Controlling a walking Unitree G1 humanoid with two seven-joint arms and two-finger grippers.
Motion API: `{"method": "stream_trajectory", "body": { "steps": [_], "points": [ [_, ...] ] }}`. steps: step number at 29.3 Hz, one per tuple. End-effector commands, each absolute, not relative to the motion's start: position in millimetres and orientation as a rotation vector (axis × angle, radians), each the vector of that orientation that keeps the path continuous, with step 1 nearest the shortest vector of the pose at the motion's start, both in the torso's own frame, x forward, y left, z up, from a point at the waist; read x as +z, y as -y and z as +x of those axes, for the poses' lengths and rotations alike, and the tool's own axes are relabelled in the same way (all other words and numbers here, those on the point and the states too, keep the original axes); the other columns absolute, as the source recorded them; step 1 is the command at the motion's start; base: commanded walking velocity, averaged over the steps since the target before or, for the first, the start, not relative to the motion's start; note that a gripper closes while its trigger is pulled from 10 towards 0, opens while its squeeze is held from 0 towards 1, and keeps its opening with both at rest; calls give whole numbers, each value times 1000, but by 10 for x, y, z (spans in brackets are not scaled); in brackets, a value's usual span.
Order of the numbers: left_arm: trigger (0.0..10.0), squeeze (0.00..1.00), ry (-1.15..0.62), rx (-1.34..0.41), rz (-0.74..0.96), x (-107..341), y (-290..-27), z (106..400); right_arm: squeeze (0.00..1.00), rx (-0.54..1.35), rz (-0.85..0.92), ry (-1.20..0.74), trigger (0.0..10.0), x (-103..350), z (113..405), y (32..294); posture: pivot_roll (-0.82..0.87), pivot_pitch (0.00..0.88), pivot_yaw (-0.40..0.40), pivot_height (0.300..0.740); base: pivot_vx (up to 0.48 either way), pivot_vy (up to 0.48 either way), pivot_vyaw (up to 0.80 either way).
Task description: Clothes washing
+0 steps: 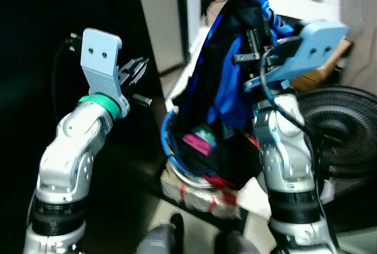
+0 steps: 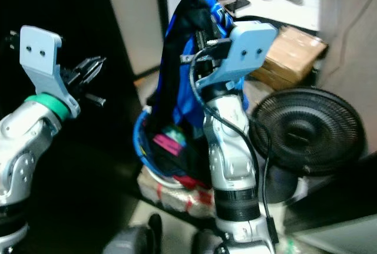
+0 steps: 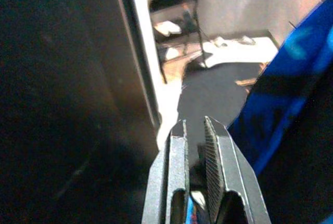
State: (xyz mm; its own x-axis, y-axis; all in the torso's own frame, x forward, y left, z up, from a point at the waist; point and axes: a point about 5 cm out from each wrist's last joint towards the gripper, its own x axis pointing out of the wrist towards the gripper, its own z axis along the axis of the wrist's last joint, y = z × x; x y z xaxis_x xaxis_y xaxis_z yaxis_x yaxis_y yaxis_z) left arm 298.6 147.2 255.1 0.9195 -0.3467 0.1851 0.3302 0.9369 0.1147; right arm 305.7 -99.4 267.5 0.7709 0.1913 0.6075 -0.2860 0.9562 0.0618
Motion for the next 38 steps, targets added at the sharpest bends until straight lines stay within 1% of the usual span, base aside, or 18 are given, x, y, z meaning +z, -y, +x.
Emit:
{"method": "stream_trajectory", "body": {
  "steps": [1,4,10,11,17,19,21,22,23,24,29,38],
  "points": [
    [10000,0,184,-357,87,2510,-1456,2981,0,254,163,683,10000,2729,2983,980,70,0,136,740,0,0,0],
    [10000,0,198,-352,77,2533,-1447,3009,0,232,158,654,10000,2665,2999,971,65,0,123,740,0,0,0],
    [10000,0,205,-351,73,2549,-1440,3017,0,226,161,646,10000,2653,3010,969,66,0,121,740,0,0,0],
    [10000,0,217,-352,68,2577,-1426,3030,0,205,162,631,10000,2642,3048,985,72,0,112,740,0,0,-800],
    [10000,0,230,-355,59,2629,-1403,3057,0,155,158,603,10000,2611,3113,1051,51,0,120,740,0,0,-800],
    [10000,0,234,-355,54,2641,-1384,3067,0,140,153,594,10000,2592,3115,1077,32,0,105,740,0,0,-800],
    [10000,0,234,-355,54,2641,-1384,3067,0,140,153,594,10000,2592,3115,1077,32,0,105,740,0,0,-800],
    [10000,0,252,-346,28,2657,-1337,3083,0,141,141,583,10000,2588,3111,1110,7,0,68,740,0,0,-800],
    [10000,0,252,-346,28,2657,-1337,3083,0,141,141,583,10000,2588,3111,1110,7,0,68,740,0,0,-800],
    [10000,0,263,-339,4,2653,-1297,3090,0,151,124,574,10000,2588,3112,1134,-6,0,46,740,0,0,-800],
    [10000,0,264,-315,-39,2580,-1225,3104,0,174,87,560,10000,2610,3137,1178,-24,0,16,740,0,0,-800],
    [10000,0,269,-272,-43,2542,-1247,3143,0,186,77,560,10000,2646,3228,1162,-24,0,4,740,0,0,-800]
  ]
}}
